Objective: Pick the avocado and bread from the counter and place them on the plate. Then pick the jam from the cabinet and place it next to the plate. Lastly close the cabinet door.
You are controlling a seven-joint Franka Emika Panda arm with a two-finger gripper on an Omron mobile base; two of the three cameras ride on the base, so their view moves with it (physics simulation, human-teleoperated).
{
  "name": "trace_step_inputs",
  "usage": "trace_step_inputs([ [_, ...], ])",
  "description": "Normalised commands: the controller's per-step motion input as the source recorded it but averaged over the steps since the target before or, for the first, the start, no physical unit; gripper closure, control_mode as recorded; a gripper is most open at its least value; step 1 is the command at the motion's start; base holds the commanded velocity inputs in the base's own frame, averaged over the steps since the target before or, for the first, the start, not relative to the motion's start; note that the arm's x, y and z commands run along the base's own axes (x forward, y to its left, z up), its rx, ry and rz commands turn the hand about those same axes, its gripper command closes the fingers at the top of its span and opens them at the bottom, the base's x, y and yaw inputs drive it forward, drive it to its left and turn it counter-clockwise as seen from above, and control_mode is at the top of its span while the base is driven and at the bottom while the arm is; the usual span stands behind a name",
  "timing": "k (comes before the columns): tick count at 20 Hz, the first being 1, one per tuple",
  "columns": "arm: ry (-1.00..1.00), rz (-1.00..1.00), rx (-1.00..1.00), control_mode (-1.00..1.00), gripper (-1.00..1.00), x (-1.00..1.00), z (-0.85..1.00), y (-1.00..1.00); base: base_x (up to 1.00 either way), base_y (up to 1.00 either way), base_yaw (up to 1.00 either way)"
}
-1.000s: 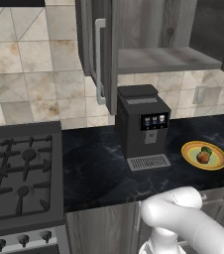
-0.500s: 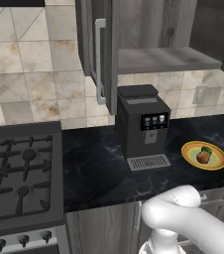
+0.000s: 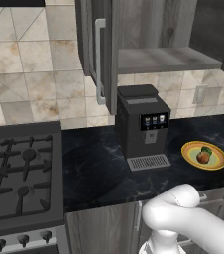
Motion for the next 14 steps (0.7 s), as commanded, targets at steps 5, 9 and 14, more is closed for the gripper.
trace_step_inputs([
  [5,0.00,0.00,0.03,-1.00,1.00,0.19,-0.12,-0.04,0.00,0.00,0.00],
  [9,0.00,0.00,0.02,-1.00,1.00,0.12,-0.19,-0.11,0.00,0.00,0.00],
  [14,0.00,0.00,0.02,-1.00,1.00,0.11,-0.15,-0.09,0.00,0.00,0.00],
])
